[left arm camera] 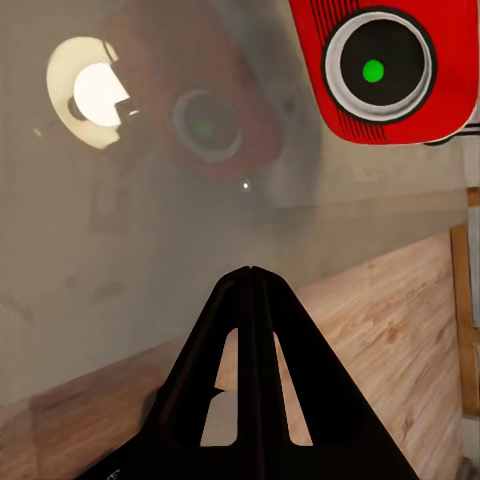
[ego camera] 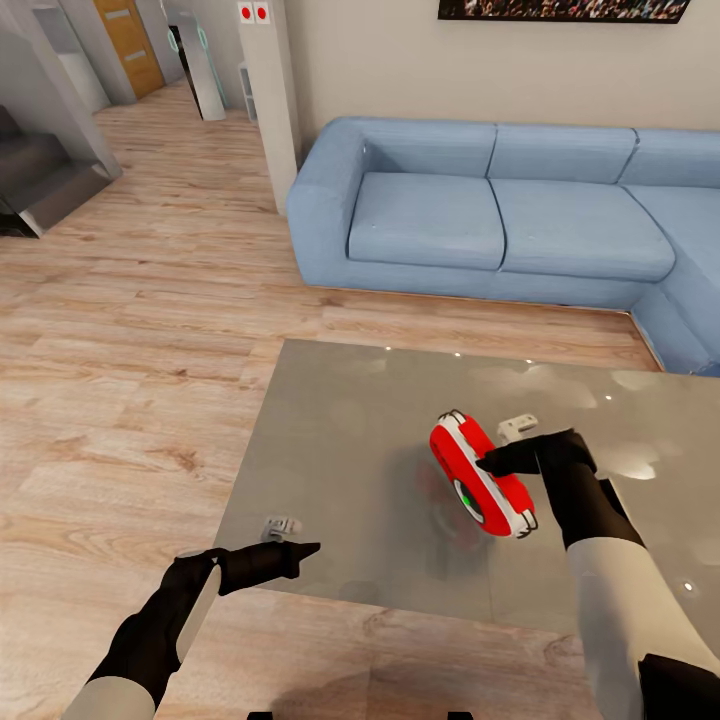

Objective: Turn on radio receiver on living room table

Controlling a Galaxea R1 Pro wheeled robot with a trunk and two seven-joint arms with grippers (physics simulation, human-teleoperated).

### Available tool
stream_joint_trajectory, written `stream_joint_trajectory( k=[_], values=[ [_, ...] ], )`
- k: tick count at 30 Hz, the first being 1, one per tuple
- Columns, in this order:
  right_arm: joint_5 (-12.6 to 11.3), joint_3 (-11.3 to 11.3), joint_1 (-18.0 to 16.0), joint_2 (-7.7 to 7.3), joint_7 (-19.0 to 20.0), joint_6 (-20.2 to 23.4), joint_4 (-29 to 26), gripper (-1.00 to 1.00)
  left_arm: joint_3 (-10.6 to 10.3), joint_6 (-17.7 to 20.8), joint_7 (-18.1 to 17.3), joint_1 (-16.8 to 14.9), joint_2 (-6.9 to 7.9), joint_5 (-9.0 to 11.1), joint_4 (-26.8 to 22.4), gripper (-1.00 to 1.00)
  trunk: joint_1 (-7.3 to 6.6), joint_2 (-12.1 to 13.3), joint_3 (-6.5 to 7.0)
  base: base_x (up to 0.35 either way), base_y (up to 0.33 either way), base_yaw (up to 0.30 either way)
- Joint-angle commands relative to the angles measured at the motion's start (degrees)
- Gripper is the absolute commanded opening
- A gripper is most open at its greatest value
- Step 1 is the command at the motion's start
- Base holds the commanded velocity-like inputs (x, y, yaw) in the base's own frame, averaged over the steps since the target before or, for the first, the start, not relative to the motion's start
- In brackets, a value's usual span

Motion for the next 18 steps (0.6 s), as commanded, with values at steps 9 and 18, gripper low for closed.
stream_joint_trajectory(
  k=[9, 18],
  values=[
    [-0.6, 0.0, 0.0, 0.02, -0.6, -0.1, 0.2, -1.0, 0.0, 0.0, 0.0, 0.0, 0.0, 0.0, 0.0, -1.0, 0.0, 0.0, 0.0, 0.0, 0.0, 0.0],
    [-0.6, 0.1, 0.0, 0.03, -0.8, -0.2, 0.3, -1.0, 0.0, 0.0, 0.0, 0.0, 0.0, 0.0, 0.0, -1.0, 0.0, 0.0, 0.0, 0.0, 0.0, 0.0]
  ],
)
